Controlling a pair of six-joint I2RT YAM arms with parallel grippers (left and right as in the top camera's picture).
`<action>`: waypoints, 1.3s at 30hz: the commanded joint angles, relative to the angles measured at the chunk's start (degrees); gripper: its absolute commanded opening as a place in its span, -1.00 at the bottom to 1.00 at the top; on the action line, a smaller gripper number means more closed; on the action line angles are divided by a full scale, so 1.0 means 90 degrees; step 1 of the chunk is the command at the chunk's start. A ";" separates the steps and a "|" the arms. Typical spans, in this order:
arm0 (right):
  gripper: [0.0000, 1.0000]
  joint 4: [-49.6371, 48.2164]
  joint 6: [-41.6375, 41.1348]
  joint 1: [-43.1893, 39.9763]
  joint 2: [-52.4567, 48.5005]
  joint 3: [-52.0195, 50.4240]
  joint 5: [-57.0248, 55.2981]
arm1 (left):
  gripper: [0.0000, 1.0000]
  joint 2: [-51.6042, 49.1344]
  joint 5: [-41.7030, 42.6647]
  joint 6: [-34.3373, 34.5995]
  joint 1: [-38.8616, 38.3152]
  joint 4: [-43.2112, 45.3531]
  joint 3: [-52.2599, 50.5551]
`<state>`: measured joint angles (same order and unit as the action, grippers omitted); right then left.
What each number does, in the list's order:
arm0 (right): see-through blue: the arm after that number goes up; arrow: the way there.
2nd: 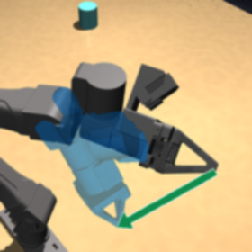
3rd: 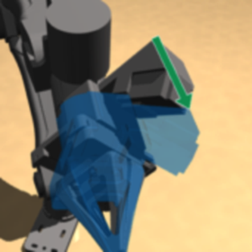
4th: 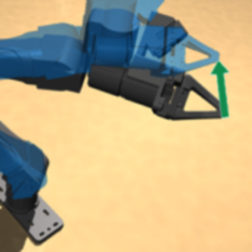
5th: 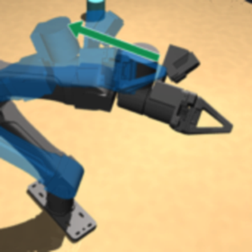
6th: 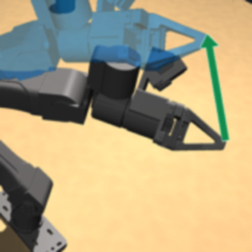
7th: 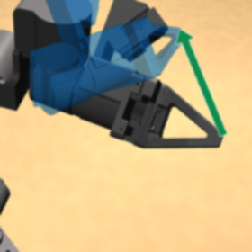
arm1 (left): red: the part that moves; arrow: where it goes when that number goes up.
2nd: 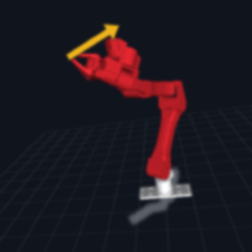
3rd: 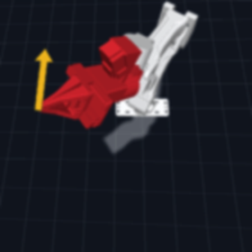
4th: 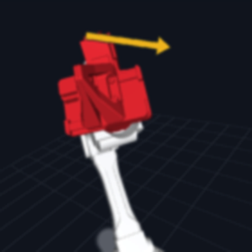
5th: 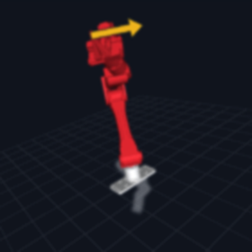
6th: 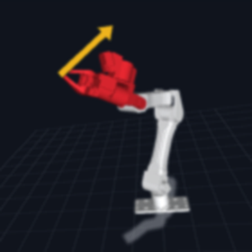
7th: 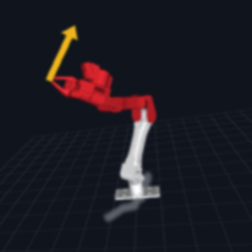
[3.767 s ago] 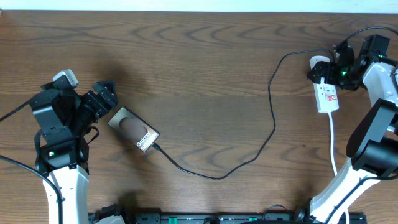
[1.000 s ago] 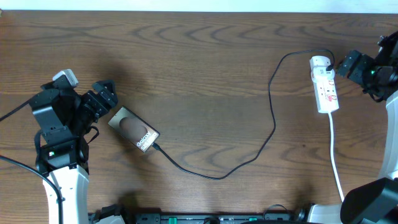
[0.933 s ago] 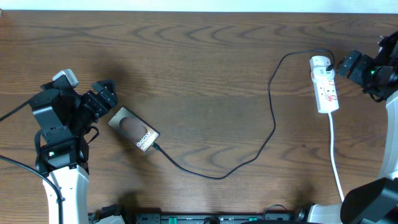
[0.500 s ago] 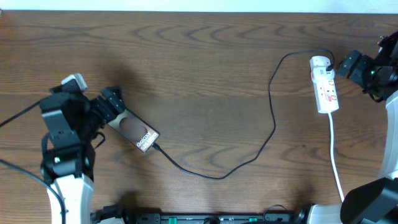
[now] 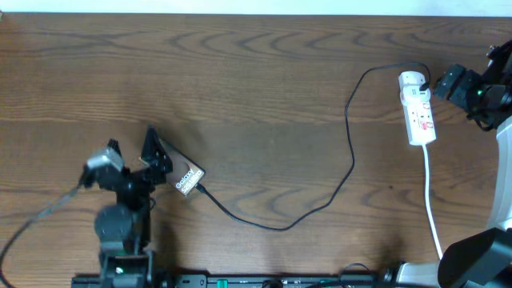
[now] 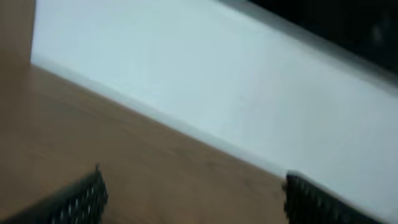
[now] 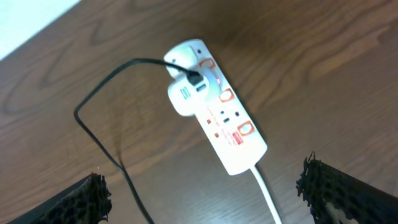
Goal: Plug charger to phone and switch on socket
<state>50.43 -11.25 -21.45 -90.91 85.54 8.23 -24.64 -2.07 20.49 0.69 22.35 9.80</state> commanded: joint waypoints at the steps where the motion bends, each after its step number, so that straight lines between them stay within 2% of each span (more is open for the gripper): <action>1: 0.98 -0.0002 -0.0080 0.0024 -0.0019 0.0017 -0.0019 | 0.76 0.0952 -0.0223 -0.0104 0.0141 0.0804 -0.1078; 7: 0.99 -0.0002 -0.0080 0.0024 -0.0019 0.0017 -0.0022 | 0.76 0.1982 -0.0231 -0.0109 0.0369 -0.1008 -0.1061; 11: 0.99 -0.0002 -0.0080 0.0024 -0.0019 0.0017 -0.0019 | 0.76 0.2764 -0.0233 -0.0109 0.0406 -0.2623 -0.1061; 13: 0.99 -0.0002 -0.0080 0.0024 -0.0019 0.0017 -0.0022 | 0.76 0.2657 -0.0219 -0.0104 0.0427 -0.2941 -0.1061; 39: 0.99 -0.0002 -0.0080 0.0024 -0.0019 0.0017 -0.0019 | 0.76 0.2701 -0.0204 -0.0180 0.0452 -0.2914 -0.1061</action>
<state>50.33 -11.53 -21.41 -91.05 85.49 8.08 -0.69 -2.94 19.59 4.45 -1.06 0.91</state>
